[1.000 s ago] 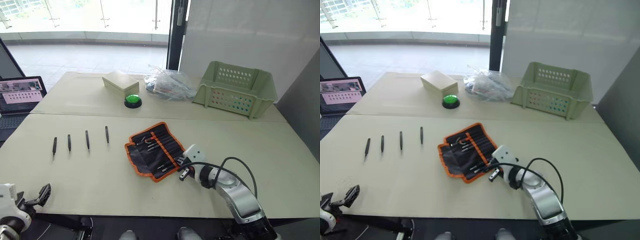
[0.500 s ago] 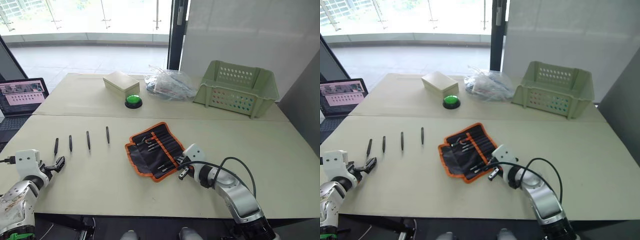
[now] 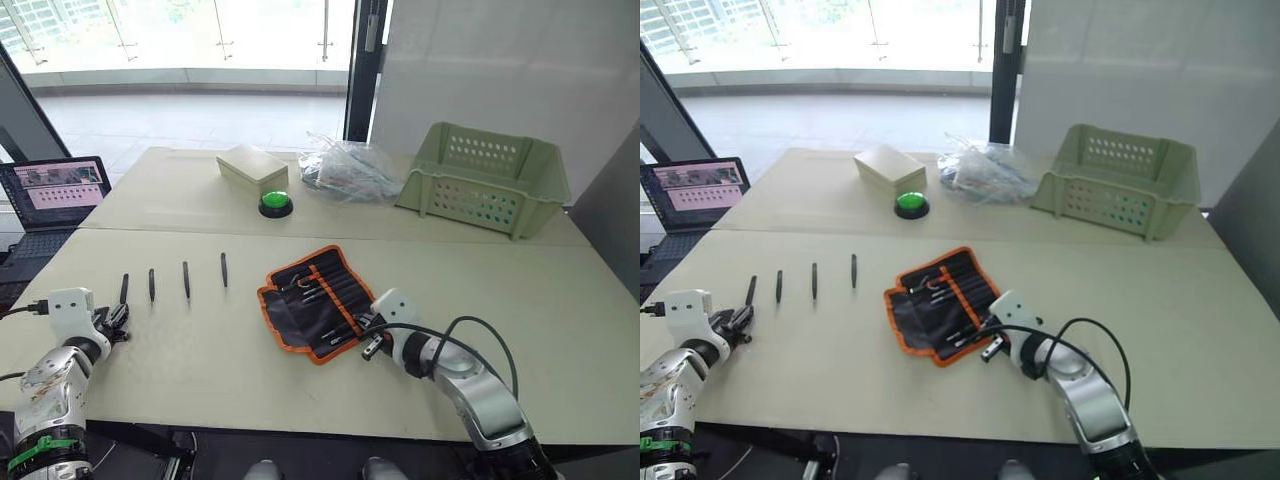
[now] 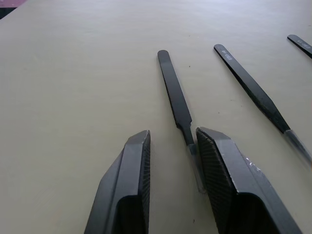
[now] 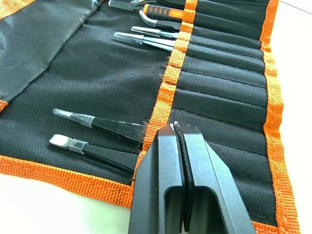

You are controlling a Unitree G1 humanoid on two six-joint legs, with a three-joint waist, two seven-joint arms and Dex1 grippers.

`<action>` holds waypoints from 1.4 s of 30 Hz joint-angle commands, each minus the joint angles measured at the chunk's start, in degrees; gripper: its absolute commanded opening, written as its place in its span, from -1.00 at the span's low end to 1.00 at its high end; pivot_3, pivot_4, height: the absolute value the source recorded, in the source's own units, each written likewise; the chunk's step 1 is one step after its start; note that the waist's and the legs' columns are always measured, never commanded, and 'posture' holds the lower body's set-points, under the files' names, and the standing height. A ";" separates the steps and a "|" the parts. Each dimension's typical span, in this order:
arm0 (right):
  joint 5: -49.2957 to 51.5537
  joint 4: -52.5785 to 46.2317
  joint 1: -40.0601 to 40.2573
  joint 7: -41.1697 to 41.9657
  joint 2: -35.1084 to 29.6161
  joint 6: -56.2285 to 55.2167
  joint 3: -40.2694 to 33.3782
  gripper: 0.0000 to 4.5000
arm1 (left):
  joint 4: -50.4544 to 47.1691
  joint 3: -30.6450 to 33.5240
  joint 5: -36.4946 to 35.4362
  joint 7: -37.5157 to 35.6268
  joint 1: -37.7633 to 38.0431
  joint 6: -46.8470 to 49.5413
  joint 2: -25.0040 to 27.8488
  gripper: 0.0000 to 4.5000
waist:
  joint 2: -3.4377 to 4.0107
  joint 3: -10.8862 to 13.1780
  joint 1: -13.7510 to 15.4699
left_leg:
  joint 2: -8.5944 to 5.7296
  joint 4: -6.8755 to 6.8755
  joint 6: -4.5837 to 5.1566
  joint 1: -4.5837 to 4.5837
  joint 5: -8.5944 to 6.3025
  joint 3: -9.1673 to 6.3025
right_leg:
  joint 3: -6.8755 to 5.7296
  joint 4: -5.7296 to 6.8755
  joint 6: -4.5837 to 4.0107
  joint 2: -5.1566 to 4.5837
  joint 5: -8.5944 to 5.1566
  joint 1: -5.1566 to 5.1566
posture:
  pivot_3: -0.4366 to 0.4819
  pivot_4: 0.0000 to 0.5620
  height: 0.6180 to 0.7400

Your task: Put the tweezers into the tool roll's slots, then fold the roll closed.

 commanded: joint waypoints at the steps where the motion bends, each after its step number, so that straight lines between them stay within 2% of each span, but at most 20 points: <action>1: -0.31 1.05 0.77 -0.18 -0.52 1.88 0.60 -1.00 | 2.12 -3.54 0.27 -2.34 0.12 0.44 -1.61 -0.83 | 0.00 0.00 0.03 | 0.00 0.00 0.00 0.00 0.00 0.00 | 0.00 0.00 0.00 0.00 0.00 0.00 | -0.05 -0.47 0.56; 2: -0.33 1.08 0.77 -0.18 -0.53 1.87 0.60 -1.00 | 2.24 -3.45 0.25 -2.28 0.00 0.26 -1.52 -0.98 | 0.00 0.00 0.04 | 0.00 0.00 0.00 0.00 0.00 0.00 | 0.00 0.00 0.00 0.00 0.00 0.00 | -0.05 -0.47 0.56; 9: -0.35 1.18 0.88 -0.16 -0.49 1.71 0.74 -1.00 | 1.81 -2.38 0.03 -1.76 -0.11 -0.92 -0.60 -0.98 | 0.00 0.00 0.05 | 0.00 0.00 0.00 0.00 0.00 0.00 | -0.01 -0.01 0.01 0.00 -0.01 0.00 | -0.05 -0.47 0.56; 13: -0.35 1.52 0.83 -0.22 -0.21 1.45 0.89 -1.00 | -1.02 0.27 -1.02 -0.88 0.70 -1.83 0.99 -0.98 | -0.01 0.00 -0.05 | 0.01 0.00 0.00 -0.01 0.00 0.00 | -0.01 -0.01 0.01 0.00 -0.01 -0.01 | -0.05 -0.47 0.56; 15: -0.46 1.70 0.99 -0.28 -0.18 1.15 1.01 -1.00 | -6.30 1.96 -2.37 -0.42 1.92 -0.61 1.73 -0.98 | -0.15 0.07 -0.28 | 0.03 -0.02 0.00 -0.03 0.00 0.00 | -0.01 -0.01 0.01 0.01 -0.01 -0.05 | -0.05 -0.47 0.56; 19: -0.43 1.85 1.99 -0.49 -0.29 0.20 0.58 -1.00 | -24.27 4.57 -7.15 -1.05 8.23 5.64 2.48 -0.98 | -0.87 0.18 -0.83 | 0.12 -0.20 0.00 -0.07 0.00 -0.03 | -0.03 -0.03 0.00 0.05 0.00 -0.13 | -0.05 -0.47 0.56; 23: -0.61 2.48 3.80 -0.71 -0.30 -0.96 0.75 -1.00 | -38.50 5.14 -12.30 -1.48 11.64 12.80 3.43 -0.98 | -0.95 0.21 -0.85 | 0.11 -0.26 -0.02 -0.09 -0.01 -0.04 | -0.05 -0.14 -0.01 0.00 0.00 -0.12 | -0.05 -0.47 0.56; 26: -0.38 2.78 4.37 -0.68 0.15 -1.31 1.36 -1.00 | -46.33 1.29 -17.36 -3.04 9.81 18.72 4.55 -0.98 | -0.95 0.21 -0.47 | 0.11 -0.27 -0.01 -0.07 -0.01 -0.04 | -0.05 -0.20 -0.01 0.00 0.00 -0.07 | -0.05 -0.47 0.56; 27: -0.29 2.86 4.16 -0.61 0.36 -1.31 1.61 -1.00 | -47.48 -2.19 -17.84 -4.26 8.00 20.38 5.23 -0.98 | -0.95 0.20 -0.44 | 0.11 -0.27 -0.01 -0.08 -0.01 -0.04 | -0.06 -0.25 -0.01 0.01 0.00 -0.05 | -0.05 -0.47 0.56; 31: -0.29 3.43 3.34 -0.54 0.91 -1.30 2.07 -1.00 | -47.36 -10.53 -20.43 -5.92 1.51 27.83 5.93 -0.98 | -0.98 0.18 -0.81 | 0.10 -0.26 -0.05 -0.04 0.02 -0.01 | -0.03 -0.25 0.00 0.05 0.00 -0.02 | -0.05 -0.47 0.56; 32: -0.38 3.77 3.19 -0.58 1.09 -1.42 2.24 -1.00 | -46.29 -14.99 -19.02 -6.56 -1.27 29.33 6.22 -0.98 | -0.97 0.20 -1.27 | 0.10 -0.26 -0.05 -0.04 0.02 -0.01 | -0.02 -0.23 0.00 0.06 0.00 -0.04 | -0.05 -0.47 0.56; 36: -0.65 4.57 2.81 -0.84 1.65 -1.63 2.83 -1.00 | -44.34 -26.19 -14.80 -9.45 -7.64 31.26 7.31 -0.98 | -0.96 0.20 -2.02 | 0.10 -0.29 -0.05 -0.06 0.02 -0.04 | -0.04 -0.21 0.00 0.11 0.00 -0.08 | -0.05 -0.47 0.56; 42: -1.03 4.92 2.76 -1.89 2.48 -1.75 3.10 -1.00 | -43.66 -35.95 -10.04 -17.20 -10.80 31.07 12.70 -0.98 | -0.89 0.24 -2.60 | 0.13 -0.32 -0.05 -0.05 0.02 -0.01 | 0.01 -0.17 -0.01 0.14 -0.01 -0.13 | -0.05 -0.47 0.56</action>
